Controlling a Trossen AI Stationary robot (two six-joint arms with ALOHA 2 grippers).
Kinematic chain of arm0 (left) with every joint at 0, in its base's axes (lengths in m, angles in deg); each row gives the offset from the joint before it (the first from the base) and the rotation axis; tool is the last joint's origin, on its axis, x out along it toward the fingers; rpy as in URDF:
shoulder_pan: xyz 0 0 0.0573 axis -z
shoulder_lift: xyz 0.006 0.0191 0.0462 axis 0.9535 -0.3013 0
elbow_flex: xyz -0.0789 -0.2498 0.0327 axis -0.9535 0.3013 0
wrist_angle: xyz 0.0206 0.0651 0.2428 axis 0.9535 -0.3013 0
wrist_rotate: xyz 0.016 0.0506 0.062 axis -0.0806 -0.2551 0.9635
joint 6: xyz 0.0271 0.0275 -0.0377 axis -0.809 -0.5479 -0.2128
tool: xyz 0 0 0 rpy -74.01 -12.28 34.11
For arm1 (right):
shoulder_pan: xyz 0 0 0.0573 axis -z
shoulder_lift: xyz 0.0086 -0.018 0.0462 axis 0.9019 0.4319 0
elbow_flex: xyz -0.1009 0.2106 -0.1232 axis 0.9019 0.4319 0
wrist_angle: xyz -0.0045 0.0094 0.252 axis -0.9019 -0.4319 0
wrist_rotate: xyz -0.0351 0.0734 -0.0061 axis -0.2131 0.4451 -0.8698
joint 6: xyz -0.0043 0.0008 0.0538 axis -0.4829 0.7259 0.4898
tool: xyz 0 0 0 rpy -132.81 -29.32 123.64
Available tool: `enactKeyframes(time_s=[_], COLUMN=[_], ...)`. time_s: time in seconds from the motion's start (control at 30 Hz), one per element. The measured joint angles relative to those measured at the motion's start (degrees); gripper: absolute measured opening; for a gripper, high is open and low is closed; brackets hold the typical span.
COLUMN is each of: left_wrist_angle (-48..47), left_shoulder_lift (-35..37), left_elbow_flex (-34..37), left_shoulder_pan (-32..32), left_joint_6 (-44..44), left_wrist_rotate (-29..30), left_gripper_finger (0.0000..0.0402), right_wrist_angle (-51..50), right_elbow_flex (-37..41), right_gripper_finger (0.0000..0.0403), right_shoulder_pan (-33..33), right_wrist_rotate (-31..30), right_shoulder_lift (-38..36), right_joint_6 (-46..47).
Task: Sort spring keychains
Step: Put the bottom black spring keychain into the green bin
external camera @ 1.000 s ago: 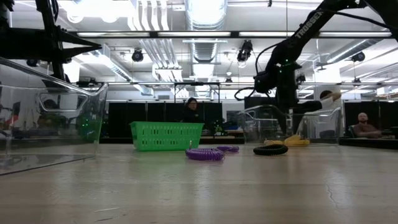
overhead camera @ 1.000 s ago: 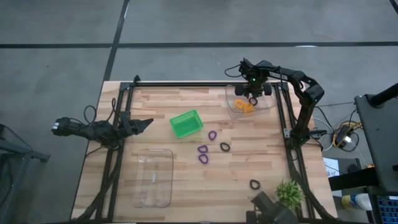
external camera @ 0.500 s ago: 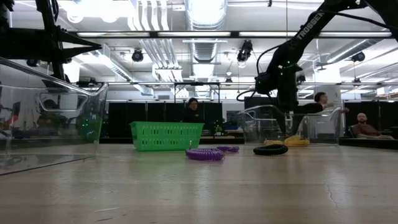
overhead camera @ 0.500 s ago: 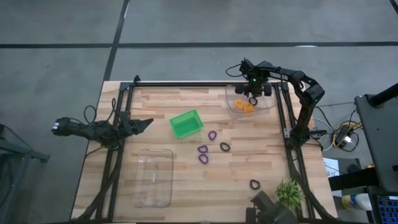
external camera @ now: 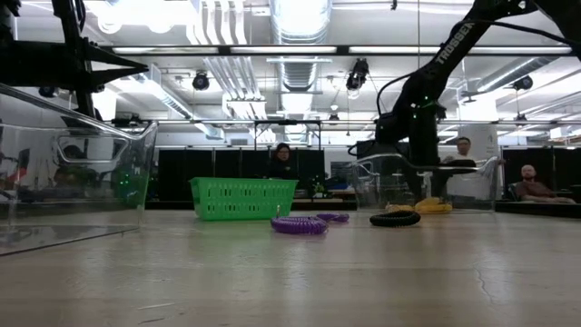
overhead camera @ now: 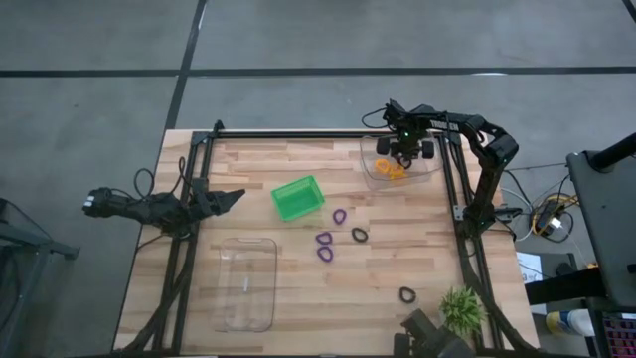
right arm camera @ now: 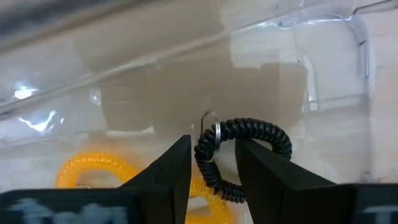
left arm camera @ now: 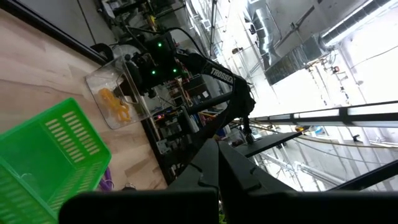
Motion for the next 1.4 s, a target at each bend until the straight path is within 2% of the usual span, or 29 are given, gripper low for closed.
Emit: enactKeyframes(time_s=[0.23, 0.47, 0.73, 1.4], left_wrist_angle=[0.0, -0.02, -0.04, -0.03], left_shoulder_lift=[0.0, 0.0, -0.01, -0.02], left_elbow_flex=[0.0, 0.0, 0.0, 0.0], left_shoulder_pan=[-0.01, 0.01, 0.01, 0.01], left_joint_6=[0.0, 0.0, -0.02, 0.24], left_wrist_rotate=[0.0, 0.0, 0.46, 0.48], left_gripper_finger=[0.0, 0.0, 0.0, 0.0], right_wrist_angle=[1.18, 1.73, 0.4, -2.7], right_elbow_flex=[-0.25, 0.73, 0.09, -1.34], right_gripper_finger=[0.009, 0.0019, 0.001, 0.0008], right_shoulder_pan=[0.01, 0.02, -0.44, -2.14], right_wrist_rotate=[-2.19, -1.63, -1.15, -2.86], right_shoulder_lift=[-0.02, -0.15, -0.98, -13.19], right_joint_6=[-1.21, -3.57, -6.6, -9.36])
